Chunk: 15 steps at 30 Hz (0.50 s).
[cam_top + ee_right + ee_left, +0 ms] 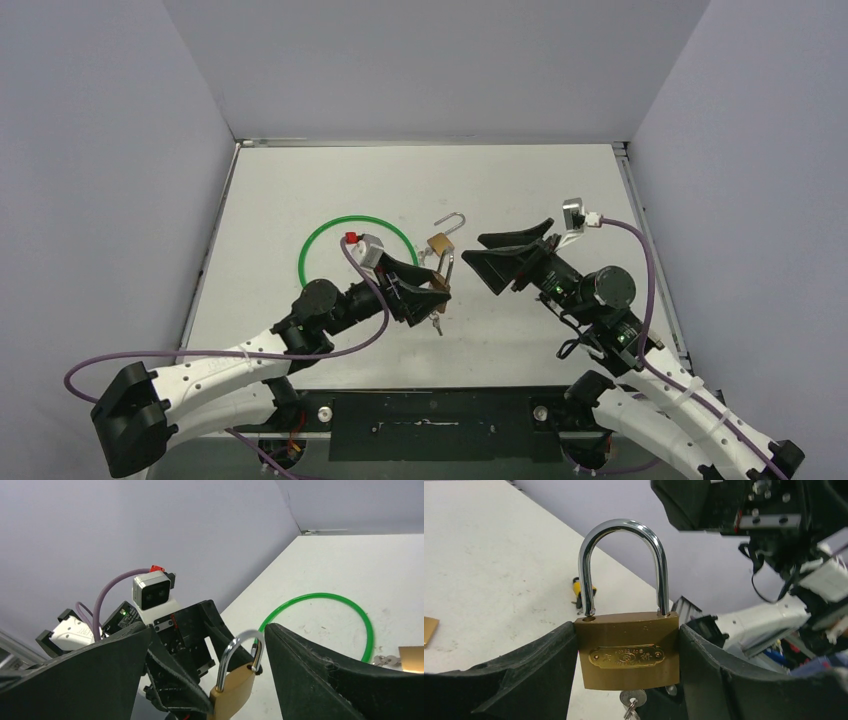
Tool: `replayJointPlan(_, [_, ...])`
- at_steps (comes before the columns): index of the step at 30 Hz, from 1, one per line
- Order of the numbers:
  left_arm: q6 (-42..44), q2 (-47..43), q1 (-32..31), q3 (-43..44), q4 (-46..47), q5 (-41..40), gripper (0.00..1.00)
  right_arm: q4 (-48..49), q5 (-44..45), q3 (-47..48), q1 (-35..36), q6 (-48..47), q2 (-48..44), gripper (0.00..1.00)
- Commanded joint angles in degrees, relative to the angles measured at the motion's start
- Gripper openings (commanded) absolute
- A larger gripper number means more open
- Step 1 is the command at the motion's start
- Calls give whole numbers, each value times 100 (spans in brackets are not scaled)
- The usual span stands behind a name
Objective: Unlock with the key
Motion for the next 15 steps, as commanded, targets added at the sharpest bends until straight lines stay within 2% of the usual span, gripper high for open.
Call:
replayJointPlan(1, [640,-78,5,344,928,1172,0,-922,-499,653,-44,-1002,296,87])
replayJointPlan(11, [677,-4,13,281,1080,1389,0,-1326,-1002,637,-39,-920,540,88])
replayJointPlan(15, [654,34,14,275,1084,1288,0,-1697,-1078,702,-39,-623,735,81])
